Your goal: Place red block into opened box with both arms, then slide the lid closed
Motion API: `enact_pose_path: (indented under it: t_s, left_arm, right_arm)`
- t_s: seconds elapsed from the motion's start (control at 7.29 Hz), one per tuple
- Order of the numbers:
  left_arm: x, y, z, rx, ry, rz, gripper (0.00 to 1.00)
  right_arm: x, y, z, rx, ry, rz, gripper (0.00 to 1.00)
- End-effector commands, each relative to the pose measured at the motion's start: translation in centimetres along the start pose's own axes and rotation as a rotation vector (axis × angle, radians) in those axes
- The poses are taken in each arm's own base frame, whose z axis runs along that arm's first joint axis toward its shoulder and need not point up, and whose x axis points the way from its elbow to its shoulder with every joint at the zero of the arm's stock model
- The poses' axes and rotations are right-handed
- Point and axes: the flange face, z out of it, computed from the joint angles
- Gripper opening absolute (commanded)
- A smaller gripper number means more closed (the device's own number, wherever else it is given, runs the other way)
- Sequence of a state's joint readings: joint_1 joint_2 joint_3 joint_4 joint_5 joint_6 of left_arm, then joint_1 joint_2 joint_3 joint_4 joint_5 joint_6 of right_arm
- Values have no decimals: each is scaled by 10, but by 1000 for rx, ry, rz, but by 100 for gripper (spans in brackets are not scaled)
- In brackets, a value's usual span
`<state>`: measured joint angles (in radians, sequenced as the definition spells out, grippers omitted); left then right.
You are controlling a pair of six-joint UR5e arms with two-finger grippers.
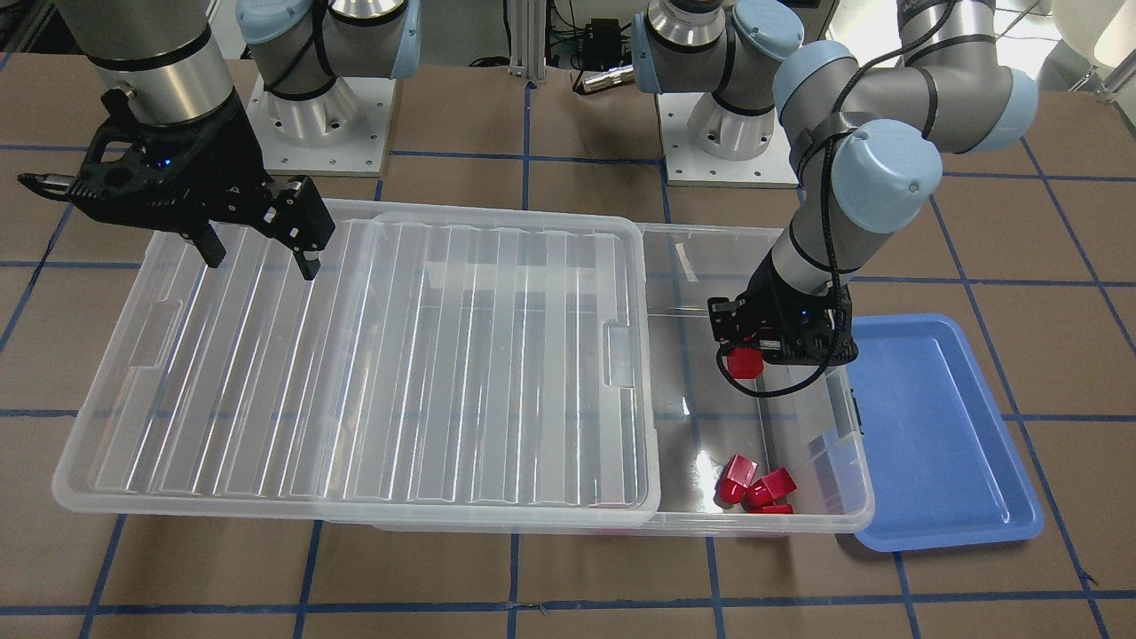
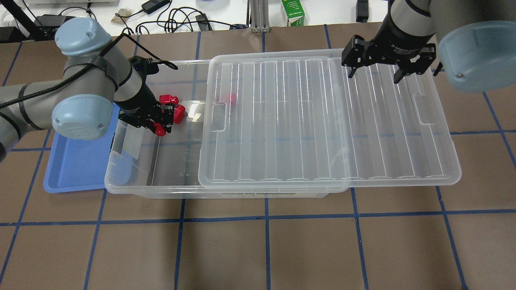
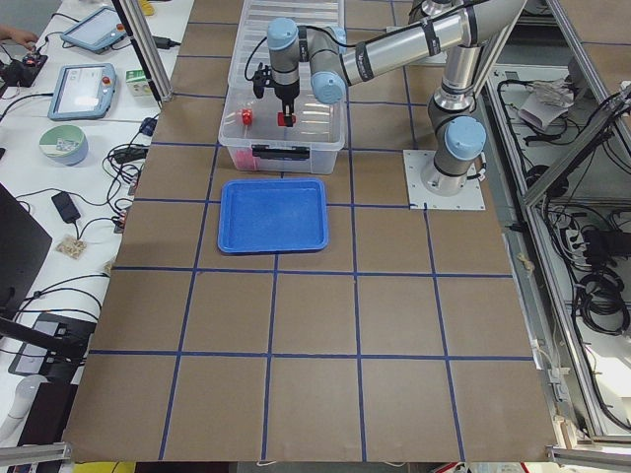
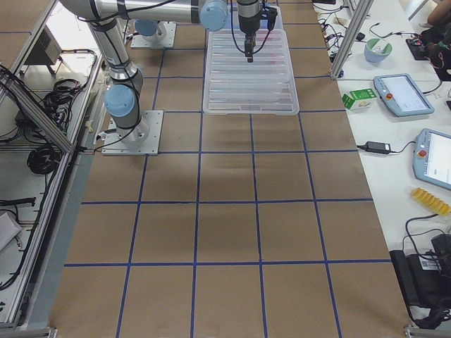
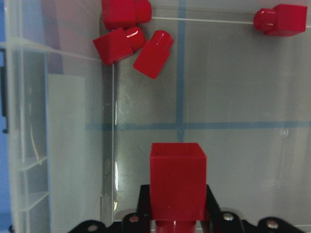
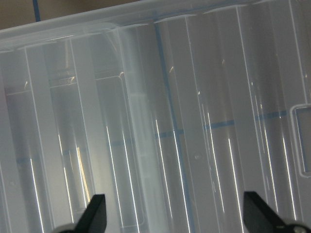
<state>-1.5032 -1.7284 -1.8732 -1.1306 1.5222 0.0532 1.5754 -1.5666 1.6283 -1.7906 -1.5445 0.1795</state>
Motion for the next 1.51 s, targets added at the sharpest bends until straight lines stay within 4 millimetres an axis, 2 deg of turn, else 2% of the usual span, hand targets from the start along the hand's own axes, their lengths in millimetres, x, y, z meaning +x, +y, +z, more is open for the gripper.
enact_pose_path:
  t_s: [0.0, 0.41, 0.55, 0.82, 0.96, 1.24, 1.37]
  left_arm:
    - [0, 8, 30, 5, -23, 2, 0]
    - [-4, 19, 78, 14, -22, -6, 0]
    - [-5, 20, 86, 3, -21, -5, 0]
    - [-7, 17, 105, -33, -21, -11, 45]
    - [-7, 14, 102, -24, -23, -15, 98]
    - [-4, -1, 53, 61, -35, -8, 100]
    - [-2, -9, 19, 41, -32, -9, 100]
  right_arm:
    - [0, 0, 1, -3, 1, -5, 100]
    - [0, 0, 3, -5, 1, -6, 100]
    - [0, -1, 3, -3, 1, -6, 100]
    - [0, 0, 4, -6, 3, -6, 100]
    - [0, 0, 3, -6, 3, -6, 100]
    - [0, 0, 3, -7, 3, -6, 100]
    - [0, 0, 3, -7, 3, -6, 100]
